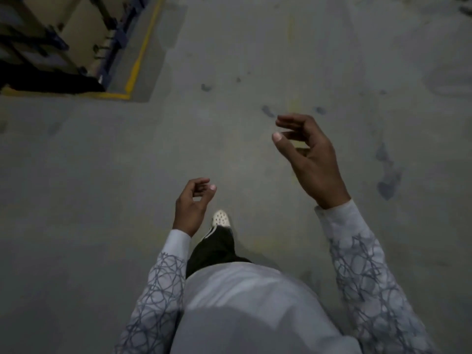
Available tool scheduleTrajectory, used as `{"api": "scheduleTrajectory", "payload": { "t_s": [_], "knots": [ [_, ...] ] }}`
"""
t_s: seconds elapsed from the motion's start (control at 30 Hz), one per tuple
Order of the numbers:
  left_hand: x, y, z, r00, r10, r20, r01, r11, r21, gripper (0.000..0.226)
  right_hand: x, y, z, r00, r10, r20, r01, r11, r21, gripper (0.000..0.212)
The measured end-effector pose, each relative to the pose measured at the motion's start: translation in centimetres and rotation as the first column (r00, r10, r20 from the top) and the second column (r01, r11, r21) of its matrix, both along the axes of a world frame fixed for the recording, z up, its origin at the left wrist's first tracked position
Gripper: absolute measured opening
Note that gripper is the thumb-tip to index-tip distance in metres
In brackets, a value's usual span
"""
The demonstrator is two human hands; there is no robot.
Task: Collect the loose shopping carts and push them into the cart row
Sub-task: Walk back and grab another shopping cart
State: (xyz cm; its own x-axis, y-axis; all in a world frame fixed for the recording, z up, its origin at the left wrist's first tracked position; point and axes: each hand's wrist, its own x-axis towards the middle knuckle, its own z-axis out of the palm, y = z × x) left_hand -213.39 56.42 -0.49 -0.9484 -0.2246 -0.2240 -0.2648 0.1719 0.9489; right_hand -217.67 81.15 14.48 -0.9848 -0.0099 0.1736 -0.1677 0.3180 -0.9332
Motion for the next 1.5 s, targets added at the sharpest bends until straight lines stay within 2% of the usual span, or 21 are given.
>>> {"api": "scheduleTrajectory", "payload": {
  "t_s": [0.1, 0.27, 0.37, 0.47, 0.6, 0.73, 0.9, 1.0, 1.1, 1.27, 1.4, 1.5],
  "knots": [
    [-11.2, -1.4, 0.7, 0.998, -0.040, 0.053, 0.041, 0.999, -0.025, 0.017, -8.3, -0.7, 3.2, 0.999, -0.010, -0.051, 0.013, 0.998, 0.055, 0.033],
    [-28.8, -0.9, 5.0, 0.988, -0.151, -0.001, 0.151, 0.987, -0.061, 0.015, -21.2, -0.4, 6.1, 0.996, -0.054, -0.071, 0.060, 0.995, 0.082, 0.035],
    [-39.0, 0.7, 6.4, 0.974, -0.220, -0.054, 0.215, 0.973, -0.085, 0.014, -30.3, 0.5, 3.7, 0.994, -0.108, -0.022, 0.109, 0.991, 0.071, 0.033],
    [-48.3, 2.3, 5.9, 0.963, -0.251, -0.100, 0.242, 0.966, -0.093, 0.014, -40.0, 1.5, -1.4, 0.991, -0.115, 0.064, 0.111, 0.992, 0.062, 0.029],
    [-61.4, 5.0, 5.6, 0.956, -0.247, -0.160, 0.240, 0.969, -0.059, 0.019, -54.1, 4.1, -9.3, 0.980, -0.055, 0.189, 0.043, 0.997, 0.064, 0.025],
    [-73.8, 7.8, 8.3, 0.954, -0.216, -0.210, 0.213, 0.976, -0.034, 0.024, -67.0, 7.5, -14.4, 0.937, -0.003, 0.348, -0.028, 0.996, 0.084, 0.021],
    [-88.1, 10.2, 16.7, 0.916, -0.242, -0.320, 0.219, 0.970, -0.106, 0.022, -83.3, 10.4, -12.4, 0.884, 0.035, 0.467, -0.116, 0.982, 0.147, 0.016],
    [-96.3, 10.7, 19.0, 0.902, -0.211, -0.378, 0.201, 0.977, -0.066, 0.025, -92.6, 10.8, -10.9, 0.884, 0.062, 0.463, -0.140, 0.981, 0.137, 0.015],
    [-105.7, 11.5, 16.4, 0.924, -0.191, -0.332, 0.198, 0.980, -0.015, 0.023, -101.4, 11.1, -12.1, 0.883, 0.069, 0.464, -0.133, 0.985, 0.108, 0.015],
    [-123.4, 13.3, 9.5, 0.945, -0.255, -0.205, 0.262, 0.965, 0.005, 0.006, -117.3, 12.3, -14.9, 0.878, -0.003, 0.478, -0.055, 0.993, 0.107, 0.016],
    [-138.8, 15.8, 6.7, 0.930, -0.353, -0.104, 0.356, 0.935, 0.005, 0.004, -129.9, 14.8, -11.0, 0.916, -0.079, 0.393, 0.022, 0.989, 0.148, 0.021],
    [-148.9, 19.0, 6.4, 0.907, -0.421, -0.027, 0.420, 0.907, -0.027, 0.004, -137.4, 17.7, -5.2, 0.956, -0.193, 0.221, 0.128, 0.952, 0.278, 0.029]
  ]
}}
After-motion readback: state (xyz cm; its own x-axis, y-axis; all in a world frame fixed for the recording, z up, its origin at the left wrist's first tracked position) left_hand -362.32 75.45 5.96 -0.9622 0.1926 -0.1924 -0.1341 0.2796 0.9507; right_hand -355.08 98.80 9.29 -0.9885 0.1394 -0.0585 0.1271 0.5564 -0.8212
